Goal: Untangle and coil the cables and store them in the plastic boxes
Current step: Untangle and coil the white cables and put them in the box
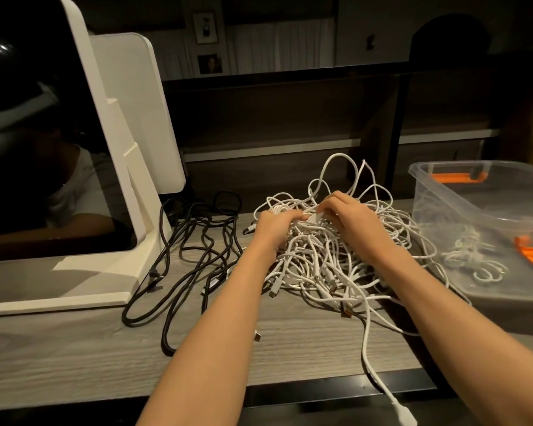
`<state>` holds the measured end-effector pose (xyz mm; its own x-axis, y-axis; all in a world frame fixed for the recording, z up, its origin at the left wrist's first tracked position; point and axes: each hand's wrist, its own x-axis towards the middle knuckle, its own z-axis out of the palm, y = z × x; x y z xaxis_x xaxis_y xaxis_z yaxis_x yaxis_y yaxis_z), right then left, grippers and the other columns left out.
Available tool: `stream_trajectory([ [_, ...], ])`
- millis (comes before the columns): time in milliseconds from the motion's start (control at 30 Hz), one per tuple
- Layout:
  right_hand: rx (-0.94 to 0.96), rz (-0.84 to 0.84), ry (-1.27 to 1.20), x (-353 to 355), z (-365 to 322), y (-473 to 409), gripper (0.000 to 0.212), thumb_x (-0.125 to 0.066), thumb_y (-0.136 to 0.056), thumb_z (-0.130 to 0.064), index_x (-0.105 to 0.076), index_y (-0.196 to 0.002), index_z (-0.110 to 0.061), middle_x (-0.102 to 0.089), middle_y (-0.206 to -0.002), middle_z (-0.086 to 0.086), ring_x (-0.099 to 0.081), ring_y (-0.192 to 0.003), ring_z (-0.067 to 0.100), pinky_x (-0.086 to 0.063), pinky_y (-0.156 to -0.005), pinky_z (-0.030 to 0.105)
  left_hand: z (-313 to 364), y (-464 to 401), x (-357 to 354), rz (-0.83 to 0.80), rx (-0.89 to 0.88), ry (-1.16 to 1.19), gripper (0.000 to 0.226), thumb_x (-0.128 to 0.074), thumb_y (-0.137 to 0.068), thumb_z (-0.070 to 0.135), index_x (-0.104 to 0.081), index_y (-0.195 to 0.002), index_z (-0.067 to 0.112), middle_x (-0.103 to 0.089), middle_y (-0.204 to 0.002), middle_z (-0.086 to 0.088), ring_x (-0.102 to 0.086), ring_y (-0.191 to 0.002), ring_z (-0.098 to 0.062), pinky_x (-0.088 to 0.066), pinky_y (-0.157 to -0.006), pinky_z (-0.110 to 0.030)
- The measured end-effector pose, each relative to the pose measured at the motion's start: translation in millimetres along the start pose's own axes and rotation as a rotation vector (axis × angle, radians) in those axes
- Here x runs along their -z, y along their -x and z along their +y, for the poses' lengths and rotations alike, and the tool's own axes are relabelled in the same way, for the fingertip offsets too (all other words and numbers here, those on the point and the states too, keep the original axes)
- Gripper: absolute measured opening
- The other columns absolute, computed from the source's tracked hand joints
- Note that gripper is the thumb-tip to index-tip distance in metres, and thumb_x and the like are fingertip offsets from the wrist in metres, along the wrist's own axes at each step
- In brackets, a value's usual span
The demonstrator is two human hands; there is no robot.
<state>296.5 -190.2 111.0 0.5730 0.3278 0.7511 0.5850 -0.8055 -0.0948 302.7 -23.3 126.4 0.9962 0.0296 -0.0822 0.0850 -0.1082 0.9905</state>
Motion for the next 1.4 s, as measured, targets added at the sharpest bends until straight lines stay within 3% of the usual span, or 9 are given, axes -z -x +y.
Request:
stream_trajectory([
  [67,0.009,0.021,0.045,0,-2,0,0.013,-0.06,-0.089,-0.005,-0.065,-0.101,-0.007,-0.065,-0.1,0.006,-0.062,-0.086,0.025,-0.054,-0.063,0.041,1,3,0,-0.012,0.015,0.02,0.037,-0.068,-0.086,0.028,-0.066,-0.111,0.001,-0.058,-0.08,-0.006,-0.045,-0.05,-0.008,-0.034,-0.046,-0.021],
  [233,0.014,0.049,0.202,-2,-3,-1,0.019,-0.069,-0.081,-0.002,-0.065,-0.098,-0.008,-0.065,-0.095,0.005,-0.051,-0.083,0.027,-0.049,-0.043,0.039,3,3,-4,0.013,-0.021,0.005,0.054,-0.069,-0.083,0.029,-0.055,-0.123,-0.004,-0.058,-0.082,-0.009,-0.056,-0.067,-0.018,-0.046,-0.055,-0.031],
  [367,0.092,-0.089,0.235,-4,-3,-3,0.029,-0.073,-0.078,-0.006,-0.064,-0.105,-0.011,-0.06,-0.103,0.007,-0.048,-0.094,0.029,-0.041,-0.054,0.029,1,5,-5,0.009,-0.068,-0.102,0.01,-0.059,-0.082,0.018,-0.058,-0.081,0.008,-0.049,-0.075,-0.005,-0.045,-0.068,-0.017,-0.035,-0.059,-0.029],
  [433,0.111,-0.097,0.256,-2,-1,-2,0.025,-0.073,-0.079,-0.013,-0.066,-0.102,-0.014,-0.061,-0.101,0.004,-0.051,-0.092,0.027,-0.034,-0.048,0.026,-1,5,-4,0.006,-0.093,-0.143,0.01,-0.058,-0.085,0.016,-0.053,-0.076,0.012,-0.049,-0.077,-0.006,-0.045,-0.072,-0.018,-0.034,-0.06,-0.03],
  [600,0.033,-0.056,0.27,-1,0,0,0.011,-0.069,-0.085,-0.02,-0.07,-0.096,-0.015,-0.063,-0.088,0.0,-0.054,-0.077,0.022,-0.028,-0.041,0.022,-2,-1,-3,0.022,-0.203,-0.238,0.025,-0.06,-0.085,0.023,-0.046,-0.067,0.014,-0.044,-0.06,0.001,-0.04,-0.057,-0.015,-0.034,-0.059,-0.032],
  [800,-0.025,-0.073,0.27,-1,-3,-1,0.017,-0.062,-0.091,-0.016,-0.067,-0.105,-0.009,-0.06,-0.098,0.007,-0.054,-0.086,0.025,-0.03,-0.048,0.025,-2,1,-5,0.057,-0.207,-0.122,0.025,-0.066,-0.086,0.023,-0.047,-0.074,0.013,-0.042,-0.064,0.001,-0.04,-0.059,-0.012,-0.033,-0.054,-0.028],
  [967,-0.042,-0.123,0.256,-1,1,-1,0.02,-0.054,-0.094,-0.029,-0.063,-0.107,-0.016,-0.059,-0.106,-0.001,-0.05,-0.097,0.021,-0.019,-0.045,0.019,-1,0,5,-0.09,-0.224,-0.23,0.021,-0.064,-0.089,0.026,-0.054,-0.079,0.011,-0.05,-0.073,-0.007,-0.046,-0.067,-0.017,-0.037,-0.059,-0.028],
  [1233,-0.134,-0.194,0.32,4,-2,-4,0.043,-0.036,-0.092,-0.057,-0.057,-0.107,-0.022,-0.055,-0.107,-0.01,-0.046,-0.105,0.012,-0.043,-0.054,0.027,-8,-4,6,-0.1,-0.327,-0.333,0.031,-0.064,-0.09,0.025,-0.046,-0.067,0.013,-0.043,-0.056,0.004,-0.038,-0.047,-0.006,-0.032,-0.054,-0.027],
  [1400,-0.172,-0.083,0.189,-3,-4,-1,0.044,-0.04,-0.092,-0.05,-0.066,-0.106,-0.017,-0.058,-0.104,0.0,-0.049,-0.1,0.018,-0.043,-0.055,0.03,-14,-3,3,-0.004,-0.468,-0.351,0.037,-0.066,-0.089,0.018,-0.051,-0.056,0.009,-0.043,-0.048,0.006,-0.036,-0.041,-0.004,-0.032,-0.048,-0.023],
])
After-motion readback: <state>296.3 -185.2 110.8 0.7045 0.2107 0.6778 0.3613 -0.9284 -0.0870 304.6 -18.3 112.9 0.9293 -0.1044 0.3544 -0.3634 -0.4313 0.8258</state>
